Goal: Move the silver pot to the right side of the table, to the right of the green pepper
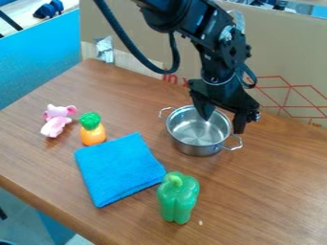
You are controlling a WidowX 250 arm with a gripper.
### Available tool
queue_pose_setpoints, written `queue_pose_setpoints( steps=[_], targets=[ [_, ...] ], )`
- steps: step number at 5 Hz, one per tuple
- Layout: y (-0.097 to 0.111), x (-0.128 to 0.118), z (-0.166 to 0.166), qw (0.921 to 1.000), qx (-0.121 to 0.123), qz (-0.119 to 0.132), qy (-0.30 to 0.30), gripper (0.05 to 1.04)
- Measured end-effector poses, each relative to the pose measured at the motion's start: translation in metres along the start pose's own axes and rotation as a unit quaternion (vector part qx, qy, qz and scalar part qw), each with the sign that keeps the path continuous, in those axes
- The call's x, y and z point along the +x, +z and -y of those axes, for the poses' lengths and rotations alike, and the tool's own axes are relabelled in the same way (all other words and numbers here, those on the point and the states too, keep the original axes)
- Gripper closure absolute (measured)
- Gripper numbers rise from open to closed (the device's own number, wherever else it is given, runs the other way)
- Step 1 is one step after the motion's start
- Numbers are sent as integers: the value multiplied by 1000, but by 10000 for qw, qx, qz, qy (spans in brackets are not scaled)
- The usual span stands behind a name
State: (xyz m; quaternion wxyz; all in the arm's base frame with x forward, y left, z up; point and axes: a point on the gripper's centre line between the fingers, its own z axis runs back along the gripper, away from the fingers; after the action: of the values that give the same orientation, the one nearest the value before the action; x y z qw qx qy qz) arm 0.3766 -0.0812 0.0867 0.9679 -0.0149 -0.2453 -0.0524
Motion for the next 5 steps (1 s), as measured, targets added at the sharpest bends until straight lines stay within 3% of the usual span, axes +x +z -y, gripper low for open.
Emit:
queue_pose_setpoints(
  steps=[3,5],
  targets=[
    [-26,8,-4,9944,437,-71,958,82],
    [-34,12,-3,9918,407,-107,1205,82]
  ],
)
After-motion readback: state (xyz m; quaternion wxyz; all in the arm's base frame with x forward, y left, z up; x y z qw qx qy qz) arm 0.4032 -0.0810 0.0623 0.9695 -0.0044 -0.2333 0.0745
